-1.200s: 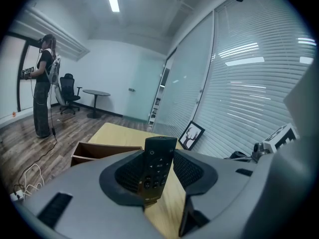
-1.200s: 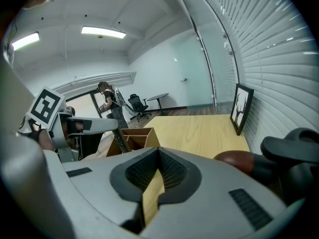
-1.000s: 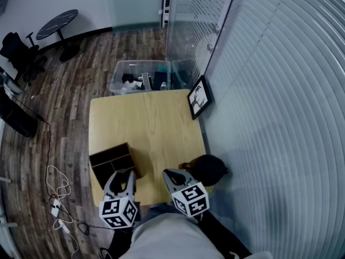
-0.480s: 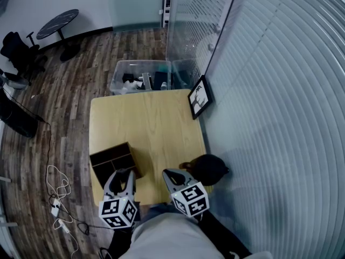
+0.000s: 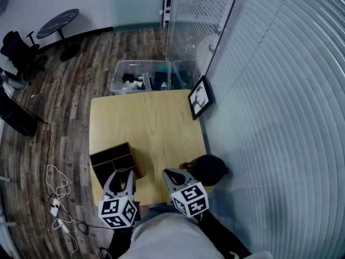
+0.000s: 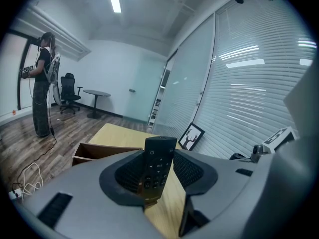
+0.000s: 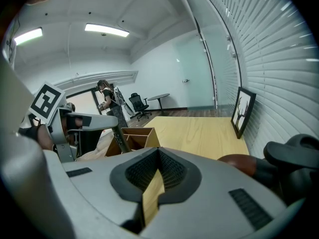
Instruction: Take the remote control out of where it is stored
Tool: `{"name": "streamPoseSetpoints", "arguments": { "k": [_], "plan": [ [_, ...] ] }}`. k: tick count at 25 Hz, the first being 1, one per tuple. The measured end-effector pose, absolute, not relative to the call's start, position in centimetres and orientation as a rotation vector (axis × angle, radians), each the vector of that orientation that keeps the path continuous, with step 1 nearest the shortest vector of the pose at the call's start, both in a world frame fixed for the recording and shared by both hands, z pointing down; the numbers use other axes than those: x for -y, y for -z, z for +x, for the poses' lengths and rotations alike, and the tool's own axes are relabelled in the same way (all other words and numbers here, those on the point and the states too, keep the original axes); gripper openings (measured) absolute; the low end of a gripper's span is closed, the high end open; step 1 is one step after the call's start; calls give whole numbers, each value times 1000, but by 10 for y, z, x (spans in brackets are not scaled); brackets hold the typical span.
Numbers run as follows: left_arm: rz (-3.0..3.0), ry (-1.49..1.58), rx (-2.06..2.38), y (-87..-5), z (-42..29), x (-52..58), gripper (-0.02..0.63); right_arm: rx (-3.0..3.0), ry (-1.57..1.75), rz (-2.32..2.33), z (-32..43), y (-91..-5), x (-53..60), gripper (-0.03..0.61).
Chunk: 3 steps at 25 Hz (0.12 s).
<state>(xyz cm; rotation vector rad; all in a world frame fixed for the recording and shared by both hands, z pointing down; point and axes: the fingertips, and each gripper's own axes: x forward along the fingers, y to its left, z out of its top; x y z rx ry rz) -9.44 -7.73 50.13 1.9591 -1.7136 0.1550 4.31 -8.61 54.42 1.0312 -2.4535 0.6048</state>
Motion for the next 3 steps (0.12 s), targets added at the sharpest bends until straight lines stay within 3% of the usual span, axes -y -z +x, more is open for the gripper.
{"name": "streamPoseSetpoints", "arguments": {
  "k": [3],
  "plan": [
    [1959,-154,1712,-501,-96,78,187,2454,-604,1032,41,-543,87,3]
  ]
}}
